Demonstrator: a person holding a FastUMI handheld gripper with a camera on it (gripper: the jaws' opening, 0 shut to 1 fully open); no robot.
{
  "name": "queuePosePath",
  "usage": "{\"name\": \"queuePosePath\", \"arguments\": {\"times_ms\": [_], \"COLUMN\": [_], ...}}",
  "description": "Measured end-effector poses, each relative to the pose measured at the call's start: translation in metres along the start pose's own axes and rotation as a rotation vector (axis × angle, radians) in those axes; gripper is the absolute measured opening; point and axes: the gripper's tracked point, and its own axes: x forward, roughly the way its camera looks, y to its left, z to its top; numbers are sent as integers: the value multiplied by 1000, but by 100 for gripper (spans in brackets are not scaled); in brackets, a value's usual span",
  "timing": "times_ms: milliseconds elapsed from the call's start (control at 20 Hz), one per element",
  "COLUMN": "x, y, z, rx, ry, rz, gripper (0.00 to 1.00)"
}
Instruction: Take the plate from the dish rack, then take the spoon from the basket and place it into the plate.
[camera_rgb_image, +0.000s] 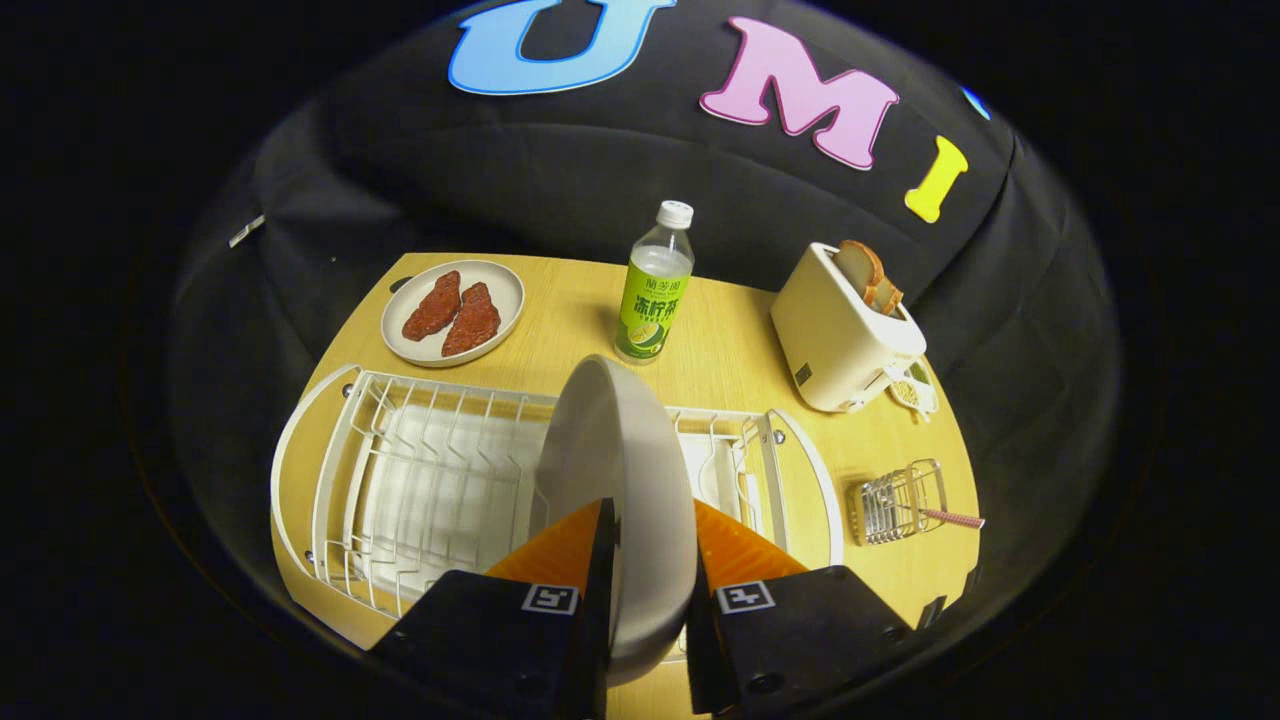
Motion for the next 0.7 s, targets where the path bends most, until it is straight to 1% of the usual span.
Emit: {"name": "queuePosePath", "arguments": {"times_ms": [200,350,550,700], "x": [-19,-23,-39,-59], "y": [-8,-19,-39,-57], "z": [36,57,82,99], "rx": [-82,-103,-60,-18], "ry": [-106,-171,-253,-316], "rz": [-71,-111,-100,-52], "gripper": [32,32,32,32]}}
